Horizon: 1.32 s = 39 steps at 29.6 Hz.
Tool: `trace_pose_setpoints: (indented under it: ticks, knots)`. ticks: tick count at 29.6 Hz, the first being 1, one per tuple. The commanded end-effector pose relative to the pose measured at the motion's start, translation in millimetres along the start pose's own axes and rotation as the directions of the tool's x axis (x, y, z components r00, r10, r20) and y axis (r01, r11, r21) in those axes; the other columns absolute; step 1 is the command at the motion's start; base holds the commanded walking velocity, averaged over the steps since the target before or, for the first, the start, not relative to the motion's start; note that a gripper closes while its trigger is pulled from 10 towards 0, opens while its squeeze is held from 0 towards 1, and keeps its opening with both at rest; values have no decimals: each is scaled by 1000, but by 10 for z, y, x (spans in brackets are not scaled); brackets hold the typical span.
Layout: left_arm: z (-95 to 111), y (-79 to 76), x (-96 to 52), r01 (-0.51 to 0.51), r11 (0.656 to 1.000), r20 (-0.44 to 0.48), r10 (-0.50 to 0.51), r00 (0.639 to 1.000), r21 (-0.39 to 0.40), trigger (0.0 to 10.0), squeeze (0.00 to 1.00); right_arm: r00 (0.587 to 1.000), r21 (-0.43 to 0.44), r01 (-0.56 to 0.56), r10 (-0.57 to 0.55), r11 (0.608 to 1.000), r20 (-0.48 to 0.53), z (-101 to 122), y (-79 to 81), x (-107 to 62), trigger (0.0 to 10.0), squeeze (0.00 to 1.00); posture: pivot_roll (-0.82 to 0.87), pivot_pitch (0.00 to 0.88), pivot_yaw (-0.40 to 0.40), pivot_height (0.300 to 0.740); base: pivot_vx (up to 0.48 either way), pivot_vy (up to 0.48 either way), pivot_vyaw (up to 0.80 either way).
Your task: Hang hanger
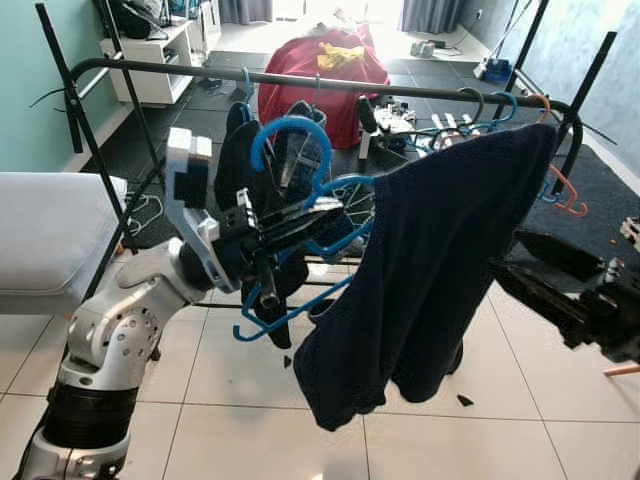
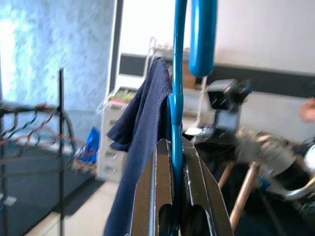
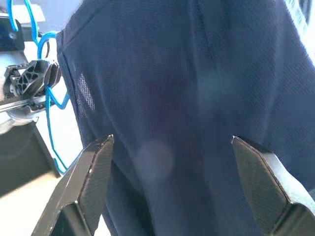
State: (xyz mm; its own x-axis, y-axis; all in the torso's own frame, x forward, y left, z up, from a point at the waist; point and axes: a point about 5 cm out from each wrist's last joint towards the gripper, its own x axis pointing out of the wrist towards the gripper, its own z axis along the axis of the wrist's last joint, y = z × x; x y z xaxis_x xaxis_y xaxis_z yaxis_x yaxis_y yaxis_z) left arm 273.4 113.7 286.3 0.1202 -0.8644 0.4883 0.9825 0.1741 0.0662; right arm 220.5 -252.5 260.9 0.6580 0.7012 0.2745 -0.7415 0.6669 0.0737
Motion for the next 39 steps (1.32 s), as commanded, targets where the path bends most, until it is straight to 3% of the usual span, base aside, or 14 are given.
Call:
trace_pose_setpoints:
  ticks: [1, 3, 4, 15, 21, 31, 35, 39]
  knots:
    - [147, -52, 43, 60, 998, 56, -62, 997, 31, 6431, 0, 999, 19, -31, 31, 999, 24, 28, 38, -12, 10000, 0, -111, 84, -33, 740, 0, 0, 0]
    - [178, -47, 40, 71, 997, 64, -73, 995, 32, 6431, 0, 998, 35, -56, 56, 998, 28, 26, 69, -17, 10000, 0, -111, 84, -33, 740, 0, 0, 0]
    - [223, -38, 36, 84, 996, 70, -86, 994, 37, 10000, 0, 997, 52, -73, 73, 996, 18, -1, 111, -29, 10000, 0, -107, 86, -31, 740, 0, 0, 0]
    - [354, -45, 63, 146, 988, 82, -150, 985, 43, 10000, 0, 999, 53, -13, 11, 999, 37, -56, 121, -67, 10000, 0, -107, 86, -24, 740, 0, 0, 0]
    - [357, -32, 46, 153, 987, 51, -156, 986, 48, 10000, 0, 989, 64, -74, 65, 995, 136, 152, 199, -171, 10000, 0, -109, 90, -21, 740, 0, 0, 0]
    - [362, -13, 35, 140, 989, 48, -142, 989, 51, 10000, 0, 974, 88, -90, 70, 992, 216, 247, 240, -297, 10000, 0, -111, 91, -21, 740, 0, 0, 0]
    - [411, -31, 54, 152, 987, 78, -156, 985, 48, 10000, 0, 970, 90, 24, -45, 996, 238, 240, 129, -462, 10000, 0, -112, 94, -27, 740, 0, 0, 0]
    - [440, -41, 58, 162, 986, 94, -165, 982, 45, 10000, 0, 962, 93, 69, -91, 993, 257, 247, 74, -503, 10000, 0, -111, 94, -28, 740, 0, 0, 0]
